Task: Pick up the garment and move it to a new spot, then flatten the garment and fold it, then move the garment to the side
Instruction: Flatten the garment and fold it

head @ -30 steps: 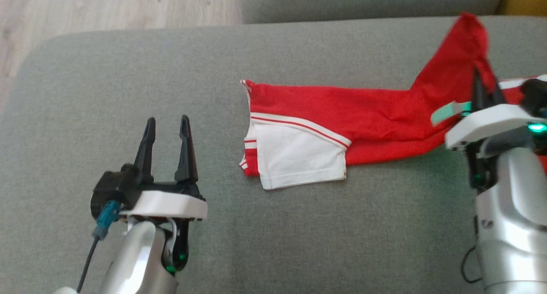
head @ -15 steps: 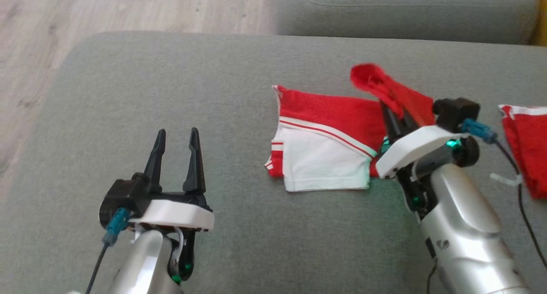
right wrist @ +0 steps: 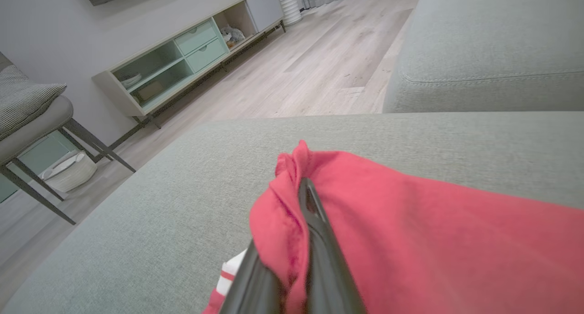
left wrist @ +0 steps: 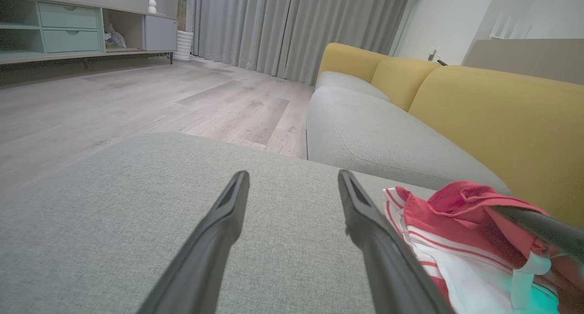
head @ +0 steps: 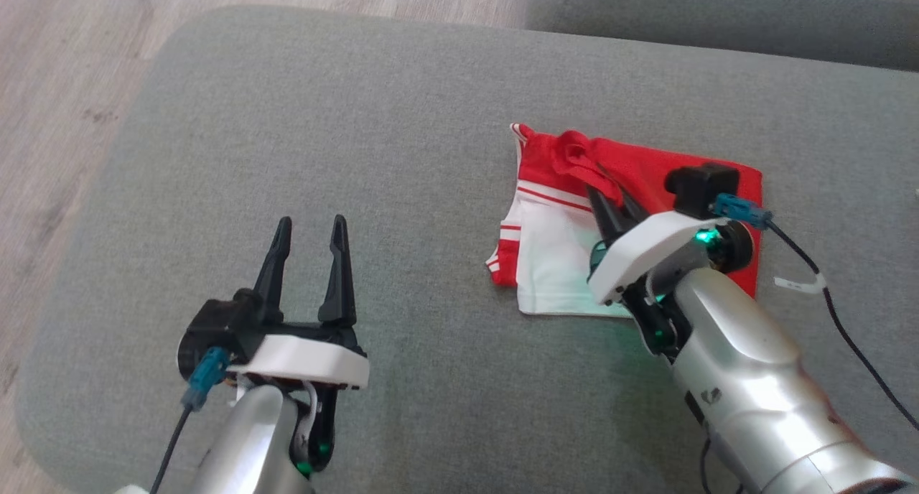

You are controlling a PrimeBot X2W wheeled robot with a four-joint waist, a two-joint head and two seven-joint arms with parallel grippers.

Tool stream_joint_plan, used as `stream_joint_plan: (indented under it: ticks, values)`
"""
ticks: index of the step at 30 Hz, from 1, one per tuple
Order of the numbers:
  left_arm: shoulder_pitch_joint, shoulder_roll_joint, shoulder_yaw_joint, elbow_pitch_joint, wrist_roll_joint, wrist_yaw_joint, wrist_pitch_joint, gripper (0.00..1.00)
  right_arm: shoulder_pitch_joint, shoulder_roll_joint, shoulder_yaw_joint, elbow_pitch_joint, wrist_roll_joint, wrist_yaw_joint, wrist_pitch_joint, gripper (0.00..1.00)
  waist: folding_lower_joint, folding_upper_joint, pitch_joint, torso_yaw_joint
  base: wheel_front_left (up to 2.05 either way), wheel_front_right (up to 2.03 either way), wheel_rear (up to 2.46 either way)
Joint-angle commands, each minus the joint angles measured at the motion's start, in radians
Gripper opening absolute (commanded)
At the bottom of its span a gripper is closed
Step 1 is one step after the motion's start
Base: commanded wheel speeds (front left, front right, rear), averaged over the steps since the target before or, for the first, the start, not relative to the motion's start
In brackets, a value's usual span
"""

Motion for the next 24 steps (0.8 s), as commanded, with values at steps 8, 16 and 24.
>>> stream_joint_plan:
  ticks: [8, 16, 24]
  values:
    - [-0.058, 0.007, 0.011, -0.028, -0.008, 0.013, -0.009, 1.0, -0.054, 0.013, 0.161, 0.026, 0.079, -0.001, -0.038, 0.0, -0.0001, 0.0, 0.014, 0.01, 0.0, 0.0, 0.0]
    - [-0.067, 0.007, 0.023, -0.021, -0.004, 0.015, -0.009, 1.0, -0.037, 0.013, 0.32, -0.025, 0.111, -0.001, -0.006, 1.0, -0.0001, 0.0, -0.002, -0.024, 0.0, 0.0, 0.0]
    - [-0.044, 0.007, 0.055, -0.029, 0.005, 0.013, -0.009, 1.0, -0.081, 0.013, 0.294, -0.105, 0.14, -0.001, -0.073, 1.0, -0.0001, 0.0, -0.052, -0.109, 0.0, 0.0, 0.0]
